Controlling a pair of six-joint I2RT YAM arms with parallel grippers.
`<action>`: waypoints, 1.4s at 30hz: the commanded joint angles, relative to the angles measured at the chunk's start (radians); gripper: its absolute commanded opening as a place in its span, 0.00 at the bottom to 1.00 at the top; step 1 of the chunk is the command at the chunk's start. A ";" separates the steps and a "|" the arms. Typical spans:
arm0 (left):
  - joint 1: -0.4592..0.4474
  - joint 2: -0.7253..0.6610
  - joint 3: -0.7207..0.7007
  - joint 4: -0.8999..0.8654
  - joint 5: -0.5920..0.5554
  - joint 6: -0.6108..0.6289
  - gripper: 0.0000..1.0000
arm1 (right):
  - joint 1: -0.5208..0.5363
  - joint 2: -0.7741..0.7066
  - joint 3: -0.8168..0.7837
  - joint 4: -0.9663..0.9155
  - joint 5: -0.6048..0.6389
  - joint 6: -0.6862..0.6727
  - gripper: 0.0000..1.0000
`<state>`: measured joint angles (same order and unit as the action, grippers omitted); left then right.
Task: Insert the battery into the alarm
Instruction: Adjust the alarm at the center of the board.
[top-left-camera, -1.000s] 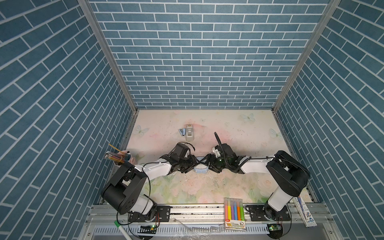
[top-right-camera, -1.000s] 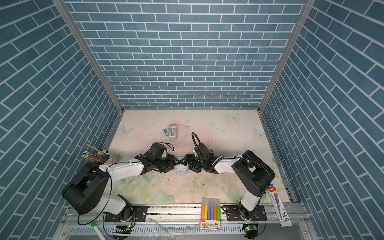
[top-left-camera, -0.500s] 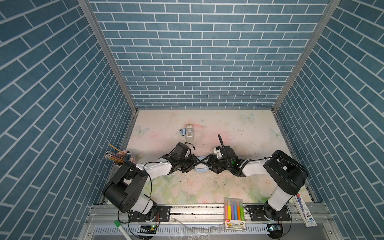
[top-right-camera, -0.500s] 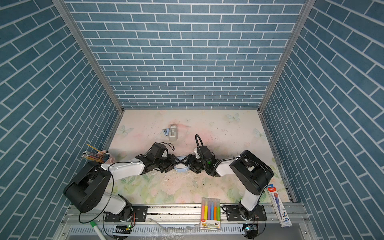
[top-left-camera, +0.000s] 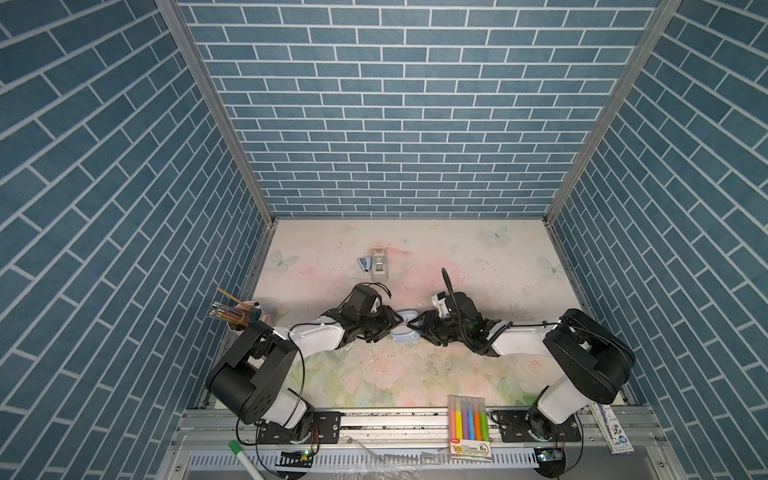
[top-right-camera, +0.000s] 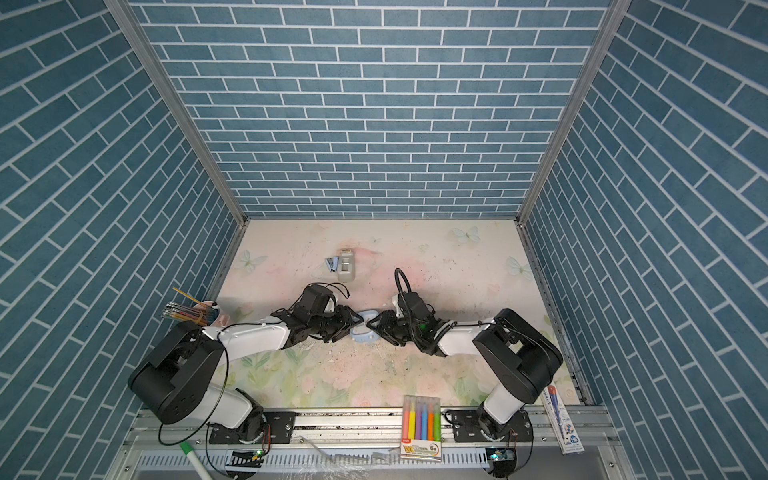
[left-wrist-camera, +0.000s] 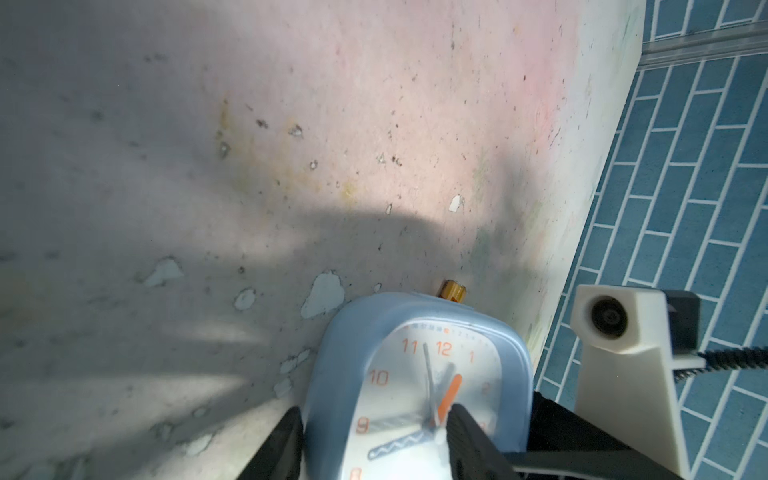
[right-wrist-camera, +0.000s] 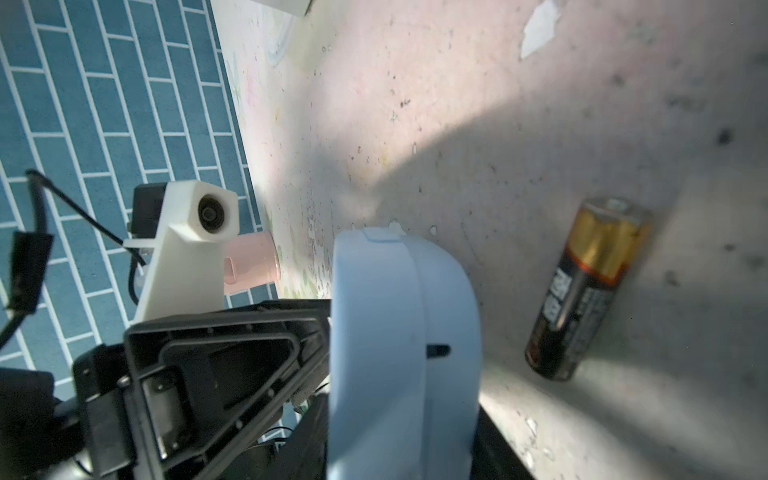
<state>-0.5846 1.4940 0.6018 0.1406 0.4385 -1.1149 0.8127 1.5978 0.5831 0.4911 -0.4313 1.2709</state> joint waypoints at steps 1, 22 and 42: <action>-0.008 0.029 -0.006 -0.020 0.015 -0.010 0.55 | 0.007 -0.028 0.035 0.022 -0.006 -0.040 0.35; 0.280 -0.275 0.431 -0.779 -0.001 0.328 0.72 | 0.102 -0.141 0.526 -0.955 0.590 -0.749 0.06; 0.174 -0.172 0.311 -0.337 0.224 -0.198 0.76 | 0.340 -0.033 0.501 -0.669 1.056 -1.317 0.00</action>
<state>-0.4046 1.2980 0.9451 -0.2989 0.6495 -1.2163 1.1187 1.5608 1.0782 -0.2573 0.5823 0.0154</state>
